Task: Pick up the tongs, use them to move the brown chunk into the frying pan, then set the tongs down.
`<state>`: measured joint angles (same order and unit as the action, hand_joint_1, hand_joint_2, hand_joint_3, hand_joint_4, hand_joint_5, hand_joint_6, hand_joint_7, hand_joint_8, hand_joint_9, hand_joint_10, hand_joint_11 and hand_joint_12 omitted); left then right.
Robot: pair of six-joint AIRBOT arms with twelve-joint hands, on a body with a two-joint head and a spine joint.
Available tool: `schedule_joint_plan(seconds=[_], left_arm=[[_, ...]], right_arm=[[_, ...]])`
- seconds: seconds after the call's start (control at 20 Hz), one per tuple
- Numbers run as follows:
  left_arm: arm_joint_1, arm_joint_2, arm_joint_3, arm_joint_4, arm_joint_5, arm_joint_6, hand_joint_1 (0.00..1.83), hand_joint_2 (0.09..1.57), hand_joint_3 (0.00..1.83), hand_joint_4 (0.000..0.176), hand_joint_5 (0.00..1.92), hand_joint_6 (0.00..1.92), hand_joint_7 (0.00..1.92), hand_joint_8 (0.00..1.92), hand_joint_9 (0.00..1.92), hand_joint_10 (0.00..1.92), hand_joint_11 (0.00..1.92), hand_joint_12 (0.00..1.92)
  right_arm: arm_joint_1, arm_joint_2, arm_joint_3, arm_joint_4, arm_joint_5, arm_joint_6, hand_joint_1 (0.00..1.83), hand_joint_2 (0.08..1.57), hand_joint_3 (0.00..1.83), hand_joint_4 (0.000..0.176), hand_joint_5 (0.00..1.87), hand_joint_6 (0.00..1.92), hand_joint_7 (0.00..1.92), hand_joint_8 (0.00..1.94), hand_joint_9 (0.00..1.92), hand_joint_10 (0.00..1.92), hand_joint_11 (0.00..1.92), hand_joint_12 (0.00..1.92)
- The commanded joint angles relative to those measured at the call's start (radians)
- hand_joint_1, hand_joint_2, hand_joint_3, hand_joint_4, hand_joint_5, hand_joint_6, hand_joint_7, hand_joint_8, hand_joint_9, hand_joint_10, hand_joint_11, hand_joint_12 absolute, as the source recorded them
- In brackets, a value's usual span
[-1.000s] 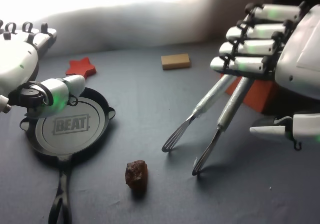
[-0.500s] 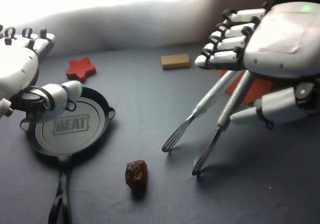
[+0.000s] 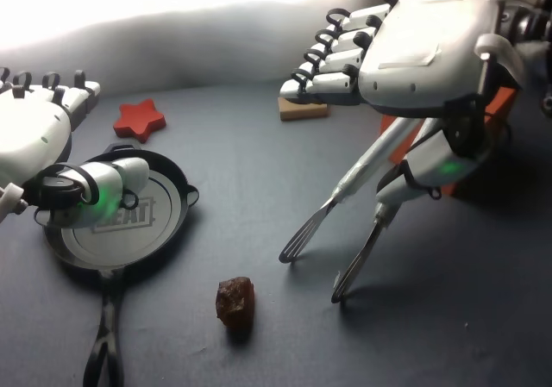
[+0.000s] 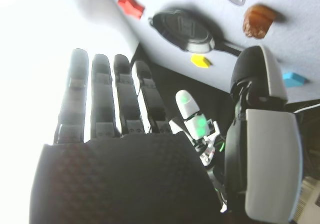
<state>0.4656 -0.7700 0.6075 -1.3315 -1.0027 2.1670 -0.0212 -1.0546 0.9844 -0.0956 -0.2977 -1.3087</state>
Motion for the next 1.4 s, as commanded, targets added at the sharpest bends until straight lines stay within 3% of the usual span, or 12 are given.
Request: schedule_joint_plan(seconds=[0.0, 0.1, 0.15, 0.2, 0.25, 0.35, 0.4, 0.55, 0.75, 0.9, 1.0, 1.35], left_arm=[[-0.008, 0.006, 0.004, 0.085, -0.070, 0.001, 0.05, 1.31, 0.00, 0.045, 0.04, 0.00, 0.12, 0.00, 0.13, 0.00, 0.00, 0.45], [-0.012, 0.005, 0.007, 0.085, -0.070, -0.004, 0.04, 1.32, 0.00, 0.033, 0.07, 0.01, 0.12, 0.00, 0.13, 0.00, 0.00, 0.46], [-0.015, 0.005, 0.007, 0.085, -0.070, -0.005, 0.04, 1.31, 0.00, 0.024, 0.08, 0.01, 0.14, 0.01, 0.15, 0.01, 0.00, 0.49], [-0.018, 0.004, 0.005, 0.085, -0.070, -0.006, 0.05, 1.31, 0.00, 0.028, 0.07, 0.00, 0.13, 0.00, 0.14, 0.00, 0.00, 0.47], [-0.020, 0.003, 0.005, 0.085, -0.070, -0.006, 0.06, 1.31, 0.00, 0.034, 0.07, 0.00, 0.15, 0.00, 0.15, 0.01, 0.00, 0.49], [-0.023, 0.000, 0.005, 0.084, -0.071, -0.007, 0.09, 1.31, 0.00, 0.029, 0.07, 0.00, 0.15, 0.00, 0.15, 0.00, 0.00, 0.49], [-0.023, 0.000, 0.007, 0.085, -0.071, -0.006, 0.06, 1.32, 0.00, 0.025, 0.02, 0.00, 0.12, 0.00, 0.13, 0.00, 0.00, 0.38], [-0.018, 0.000, 0.009, 0.082, -0.071, -0.006, 0.11, 1.30, 0.00, 0.026, 0.05, 0.01, 0.14, 0.01, 0.14, 0.01, 0.00, 0.40], [-0.025, 0.001, 0.014, 0.081, -0.071, -0.006, 0.04, 1.31, 0.00, 0.013, 0.06, 0.01, 0.15, 0.00, 0.14, 0.01, 0.00, 0.37], [-0.033, 0.000, 0.011, 0.081, -0.071, -0.006, 0.08, 1.30, 0.00, 0.020, 0.04, 0.00, 0.14, 0.00, 0.14, 0.00, 0.00, 0.37], [-0.032, 0.000, 0.004, 0.081, -0.071, -0.006, 0.04, 1.32, 0.00, 0.000, 0.04, 0.00, 0.09, 0.00, 0.09, 0.00, 0.00, 0.27], [-0.019, 0.004, -0.010, 0.081, -0.071, -0.022, 0.06, 1.29, 0.00, 0.000, 0.00, 0.00, 0.08, 0.00, 0.09, 0.00, 0.00, 0.31]], right_arm=[[0.025, 0.001, 0.008, -0.047, 0.037, 0.053, 0.66, 0.98, 0.00, 0.000, 0.00, 0.00, 0.04, 0.00, 0.05, 0.00, 0.00, 0.06], [0.042, -0.010, 0.018, -0.140, -0.005, 0.187, 0.92, 0.91, 0.00, 0.000, 0.00, 0.00, 0.00, 0.00, 0.00, 0.00, 0.00, 0.00], [0.045, -0.015, 0.021, -0.167, -0.019, 0.218, 0.99, 0.90, 0.00, 0.000, 0.00, 0.00, 0.00, 0.00, 0.00, 0.00, 0.00, 0.00], [0.046, -0.024, 0.027, -0.168, -0.040, 0.219, 1.03, 0.89, 0.00, 0.000, 0.00, 0.00, 0.00, 0.00, 0.00, 0.00, 0.00, 0.00], [0.045, -0.035, 0.036, -0.170, -0.066, 0.219, 1.04, 0.88, 0.00, 0.000, 0.00, 0.00, 0.00, 0.00, 0.00, 0.00, 0.00, 0.00], [0.033, -0.060, 0.064, -0.193, -0.085, 0.219, 1.03, 0.88, 0.00, 0.000, 0.00, 0.00, 0.00, 0.00, 0.00, 0.00, 0.00, 0.00], [0.028, -0.072, 0.081, -0.193, -0.087, 0.219, 1.04, 0.86, 0.00, 0.000, 0.00, 0.00, 0.00, 0.00, 0.00, 0.00, 0.00, 0.00], [0.025, -0.098, 0.109, -0.192, -0.109, 0.218, 0.99, 0.89, 0.00, 0.000, 0.00, 0.00, 0.00, 0.00, 0.00, 0.00, 0.00, 0.00], [0.003, -0.118, 0.118, -0.194, -0.113, 0.196, 1.01, 0.87, 0.00, 0.000, 0.00, 0.00, 0.00, 0.00, 0.00, 0.00, 0.00, 0.00], [-0.027, -0.146, 0.143, -0.204, -0.117, 0.189, 1.03, 0.88, 0.00, 0.000, 0.00, 0.00, 0.00, 0.00, 0.00, 0.00, 0.00, 0.00], [-0.050, -0.168, 0.169, -0.204, -0.115, 0.184, 1.02, 0.88, 0.00, 0.000, 0.00, 0.00, 0.00, 0.00, 0.00, 0.00, 0.00, 0.00], [-0.095, -0.217, 0.222, -0.204, -0.088, 0.133, 1.01, 0.87, 0.00, 0.000, 0.00, 0.00, 0.00, 0.00, 0.00, 0.00, 0.00, 0.00]])
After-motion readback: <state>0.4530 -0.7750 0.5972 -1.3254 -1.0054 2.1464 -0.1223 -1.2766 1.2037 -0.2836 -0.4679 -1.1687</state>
